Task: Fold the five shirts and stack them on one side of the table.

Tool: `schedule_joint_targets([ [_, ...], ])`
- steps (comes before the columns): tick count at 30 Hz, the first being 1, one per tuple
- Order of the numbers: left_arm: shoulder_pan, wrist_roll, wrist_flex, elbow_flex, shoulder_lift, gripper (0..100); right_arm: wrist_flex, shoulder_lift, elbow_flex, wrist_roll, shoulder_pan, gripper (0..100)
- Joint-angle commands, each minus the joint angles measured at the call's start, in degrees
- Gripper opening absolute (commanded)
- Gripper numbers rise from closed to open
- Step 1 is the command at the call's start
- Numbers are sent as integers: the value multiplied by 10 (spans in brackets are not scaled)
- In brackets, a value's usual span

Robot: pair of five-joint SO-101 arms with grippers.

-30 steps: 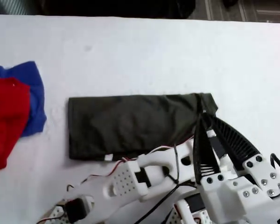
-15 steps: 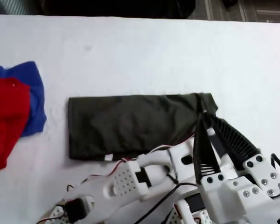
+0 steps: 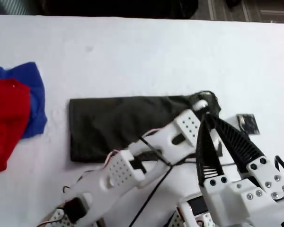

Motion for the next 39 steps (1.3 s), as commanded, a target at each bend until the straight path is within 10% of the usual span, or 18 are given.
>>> schedule_joint_targets([
  [1, -22, -5, -2, -24, -9, 24, -8, -1, -8, -6, -2, 19],
  [39, -131, 0, -17, -78, 34, 180, 7, -2, -11, -4, -2, 19],
])
